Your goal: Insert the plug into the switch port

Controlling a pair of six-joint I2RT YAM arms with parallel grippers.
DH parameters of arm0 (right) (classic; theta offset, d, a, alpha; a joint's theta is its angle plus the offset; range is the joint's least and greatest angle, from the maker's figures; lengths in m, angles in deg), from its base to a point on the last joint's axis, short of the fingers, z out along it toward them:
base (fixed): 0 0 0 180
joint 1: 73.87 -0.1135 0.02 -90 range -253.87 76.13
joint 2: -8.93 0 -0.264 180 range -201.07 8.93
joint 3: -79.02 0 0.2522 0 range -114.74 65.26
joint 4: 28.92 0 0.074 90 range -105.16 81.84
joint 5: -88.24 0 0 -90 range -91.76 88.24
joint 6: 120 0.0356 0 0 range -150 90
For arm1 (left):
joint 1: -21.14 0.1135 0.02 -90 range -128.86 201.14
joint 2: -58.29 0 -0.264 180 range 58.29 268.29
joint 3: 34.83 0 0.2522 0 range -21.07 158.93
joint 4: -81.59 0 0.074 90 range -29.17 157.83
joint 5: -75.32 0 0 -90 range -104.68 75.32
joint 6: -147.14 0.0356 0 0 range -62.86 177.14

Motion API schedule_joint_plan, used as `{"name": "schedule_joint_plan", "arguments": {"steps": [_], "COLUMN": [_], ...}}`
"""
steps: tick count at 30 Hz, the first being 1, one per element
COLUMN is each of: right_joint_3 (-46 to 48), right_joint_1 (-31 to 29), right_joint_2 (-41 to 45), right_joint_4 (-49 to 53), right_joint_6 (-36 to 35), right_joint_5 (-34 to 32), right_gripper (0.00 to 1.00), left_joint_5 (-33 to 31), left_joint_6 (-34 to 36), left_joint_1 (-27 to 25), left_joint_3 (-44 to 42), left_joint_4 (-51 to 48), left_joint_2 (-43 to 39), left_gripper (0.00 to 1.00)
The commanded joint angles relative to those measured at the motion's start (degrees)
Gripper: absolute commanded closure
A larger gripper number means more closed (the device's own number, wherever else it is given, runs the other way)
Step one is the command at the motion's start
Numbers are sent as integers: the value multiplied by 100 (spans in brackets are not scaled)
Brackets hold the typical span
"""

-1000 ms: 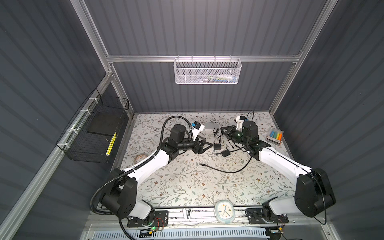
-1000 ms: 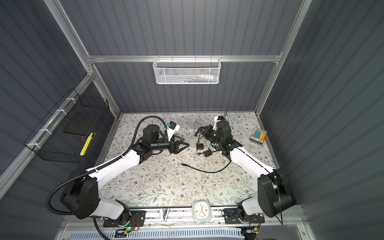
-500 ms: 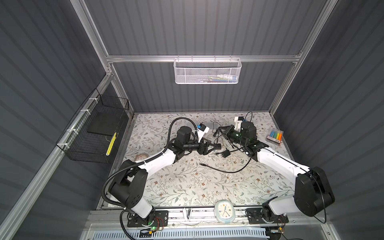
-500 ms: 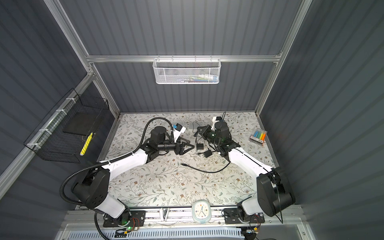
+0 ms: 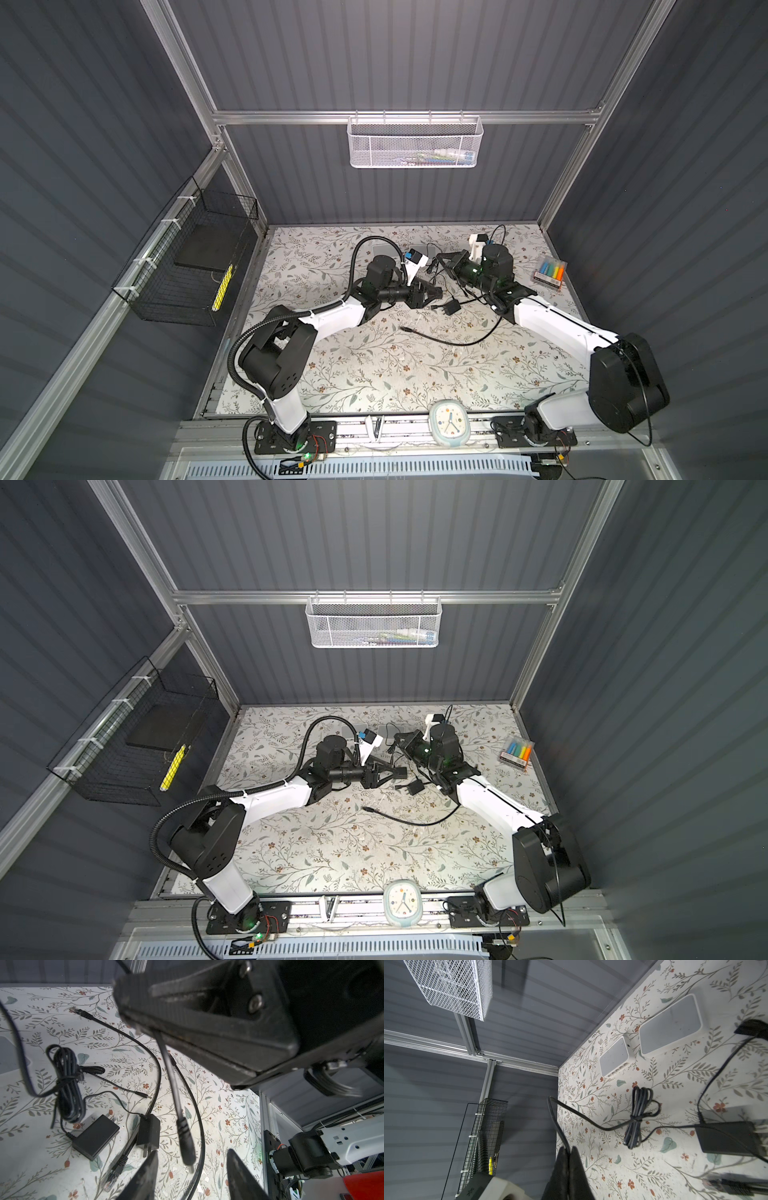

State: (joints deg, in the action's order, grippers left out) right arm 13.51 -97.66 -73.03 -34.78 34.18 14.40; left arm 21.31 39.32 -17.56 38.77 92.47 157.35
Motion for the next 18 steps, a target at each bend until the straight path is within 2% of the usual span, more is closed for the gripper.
{"name": "schedule_joint_plan", "arguments": {"steps": [1,6,8,15,18], "right_joint_3": [77,79,78,120,88], "right_joint_1": [-20,-13,-11,26,59], "right_joint_2": [39,50,65,143,178], "right_joint_4": [-183,-192,-185,-152,23], "right_joint_6": [53,63,67,51,-120], "right_joint_5": [10,-24,-61,-123,-38], "right_gripper": [100,100,100,100,100], "left_joint_5": [-81,-25,-4,-94,-124], "left_joint_6": [16,50,86,259,412], "left_joint_1": [-41,-41,-41,-41,-41], "left_joint_3": [213,307,320,317,335], "left_joint_4": [190,34,-77,-355,-538], "left_joint_2": [51,75,53,-60,-139], "left_gripper": [55,71,85,97,98]}}
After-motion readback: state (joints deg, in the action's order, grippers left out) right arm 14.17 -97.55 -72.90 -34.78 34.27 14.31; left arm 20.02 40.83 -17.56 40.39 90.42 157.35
